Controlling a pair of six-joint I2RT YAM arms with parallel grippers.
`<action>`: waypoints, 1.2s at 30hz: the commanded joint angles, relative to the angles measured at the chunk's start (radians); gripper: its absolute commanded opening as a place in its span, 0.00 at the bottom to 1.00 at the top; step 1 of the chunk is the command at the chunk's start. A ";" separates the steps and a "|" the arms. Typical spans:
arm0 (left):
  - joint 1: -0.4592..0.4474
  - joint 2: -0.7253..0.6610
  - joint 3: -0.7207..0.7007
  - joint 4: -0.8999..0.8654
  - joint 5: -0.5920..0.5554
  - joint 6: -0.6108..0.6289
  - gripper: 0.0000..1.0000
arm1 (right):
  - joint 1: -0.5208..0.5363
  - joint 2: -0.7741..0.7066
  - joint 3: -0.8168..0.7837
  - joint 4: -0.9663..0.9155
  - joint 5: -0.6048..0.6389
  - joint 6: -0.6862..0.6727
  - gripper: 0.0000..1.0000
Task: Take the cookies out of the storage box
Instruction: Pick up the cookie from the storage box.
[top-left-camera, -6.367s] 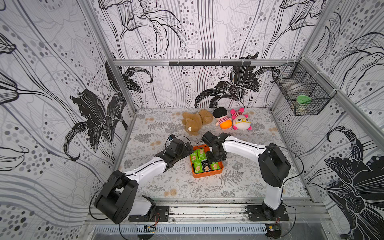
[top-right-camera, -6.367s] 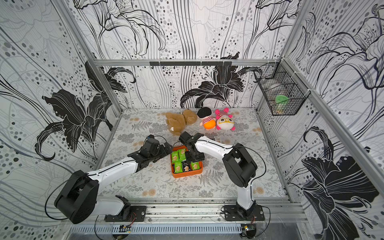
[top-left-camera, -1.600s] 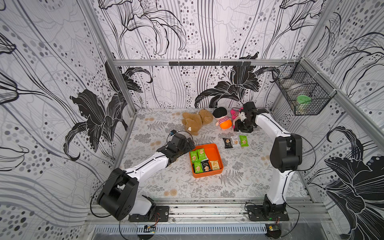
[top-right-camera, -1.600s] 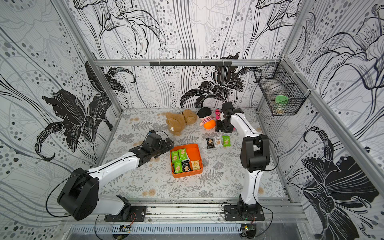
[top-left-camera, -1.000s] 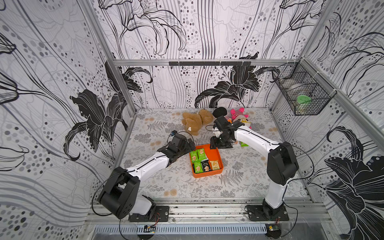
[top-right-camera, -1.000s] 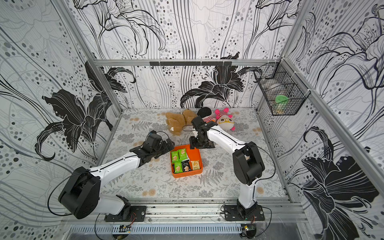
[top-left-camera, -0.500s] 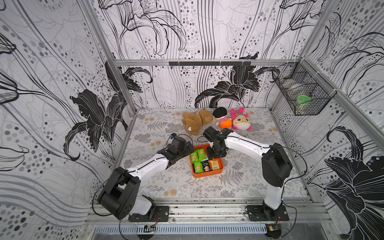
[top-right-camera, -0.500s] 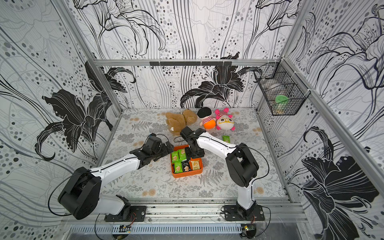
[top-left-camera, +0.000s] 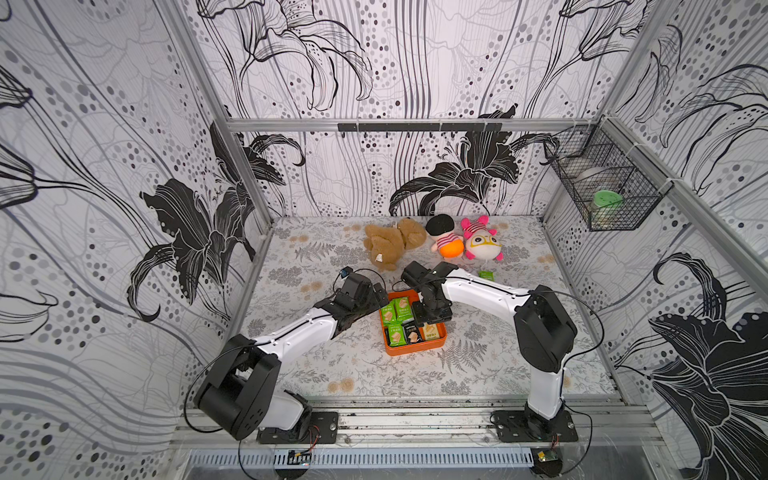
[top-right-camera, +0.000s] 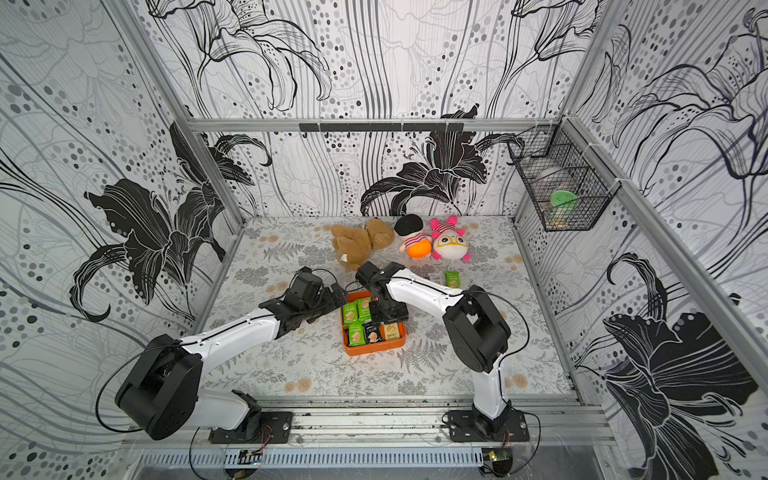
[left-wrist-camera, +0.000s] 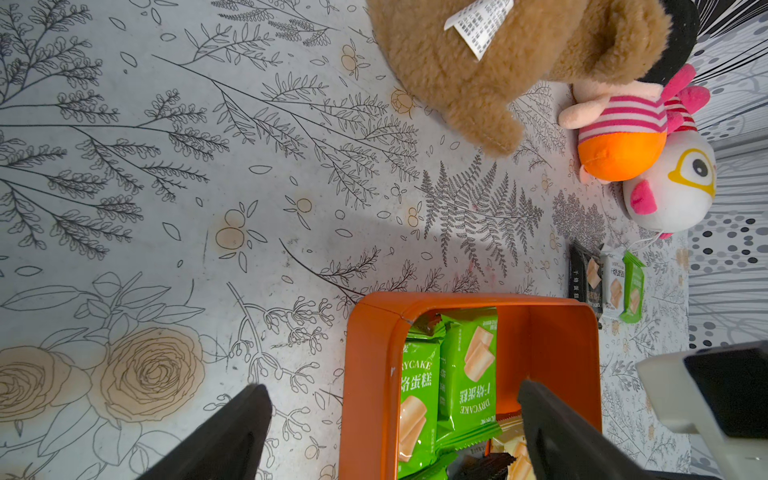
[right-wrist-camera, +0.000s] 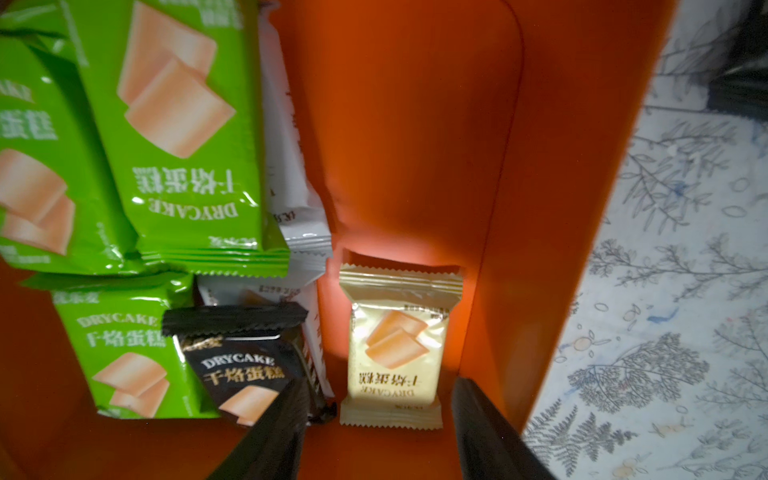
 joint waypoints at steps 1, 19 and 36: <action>-0.006 -0.029 -0.014 0.030 -0.018 0.006 0.97 | 0.015 0.025 -0.022 -0.040 0.034 0.039 0.61; -0.006 -0.027 0.017 -0.012 -0.018 0.037 0.97 | 0.037 0.089 -0.031 -0.021 0.063 0.083 0.60; -0.005 -0.051 0.023 -0.037 -0.037 0.048 0.97 | 0.037 0.111 -0.037 0.026 0.092 0.072 0.45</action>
